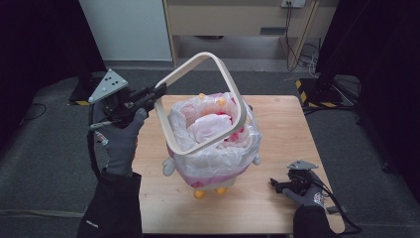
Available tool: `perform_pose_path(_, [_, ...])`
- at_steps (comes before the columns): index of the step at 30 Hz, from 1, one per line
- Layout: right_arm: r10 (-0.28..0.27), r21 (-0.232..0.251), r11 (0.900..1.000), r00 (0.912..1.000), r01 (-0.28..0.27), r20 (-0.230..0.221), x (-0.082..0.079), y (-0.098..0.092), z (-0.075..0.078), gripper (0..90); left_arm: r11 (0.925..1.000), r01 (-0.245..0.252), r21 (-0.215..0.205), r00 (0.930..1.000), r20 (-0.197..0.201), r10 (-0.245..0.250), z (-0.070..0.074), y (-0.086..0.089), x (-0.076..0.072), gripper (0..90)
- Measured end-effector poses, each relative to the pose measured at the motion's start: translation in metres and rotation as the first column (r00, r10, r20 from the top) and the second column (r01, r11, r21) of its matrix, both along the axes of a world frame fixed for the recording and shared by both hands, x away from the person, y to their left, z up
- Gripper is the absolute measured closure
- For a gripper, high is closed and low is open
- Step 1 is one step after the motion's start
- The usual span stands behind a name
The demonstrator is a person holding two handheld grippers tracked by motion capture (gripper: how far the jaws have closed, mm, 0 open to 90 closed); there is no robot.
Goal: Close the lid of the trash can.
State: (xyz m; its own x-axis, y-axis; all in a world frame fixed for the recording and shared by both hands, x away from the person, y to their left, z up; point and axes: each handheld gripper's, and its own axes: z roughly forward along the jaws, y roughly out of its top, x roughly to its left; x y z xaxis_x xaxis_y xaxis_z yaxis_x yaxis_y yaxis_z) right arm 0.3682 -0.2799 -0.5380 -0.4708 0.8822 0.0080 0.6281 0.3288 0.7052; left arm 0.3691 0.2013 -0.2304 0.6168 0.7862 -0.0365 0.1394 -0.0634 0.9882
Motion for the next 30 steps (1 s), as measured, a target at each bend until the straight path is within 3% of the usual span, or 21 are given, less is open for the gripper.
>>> perform_pose_path(8, [0.003, -0.003, 1.000, 1.0000, -0.003, 0.000, 0.000, 0.000, 0.000, 0.7, 0.9961, 0.010, 0.088, 0.9981, -0.062, -0.005, -0.008, -0.015, 0.013, 78.9])
perform_pose_path(14, [0.000, 0.001, 1.000, 1.0000, 0.000, -0.001, 0.000, 0.000, 0.000, 0.7, 0.9916, 0.007, 0.129, 0.9950, -0.099, 0.006, -0.015, -0.022, 0.020, 78.7])
perform_pose_path(17, [-0.001, 0.002, 1.000, 1.0000, 0.001, -0.001, 0.000, 0.000, 0.000, 0.7, 0.9893, 0.032, 0.142, 0.9924, -0.122, -0.015, -0.017, -0.022, 0.025, 78.6])
perform_pose_path(27, [0.001, 0.000, 1.000, 1.0000, -0.001, 0.001, 0.000, 0.000, 0.000, 0.7, 0.9771, 0.051, 0.206, 0.9861, -0.165, -0.017, -0.024, -0.033, 0.035, 77.5])
perform_pose_path(30, [0.001, 0.000, 1.000, 1.0000, -0.001, -0.003, 0.000, 0.000, 0.000, 0.7, 0.9683, 0.058, 0.243, 0.9850, -0.172, -0.016, -0.023, -0.037, 0.036, 76.9])
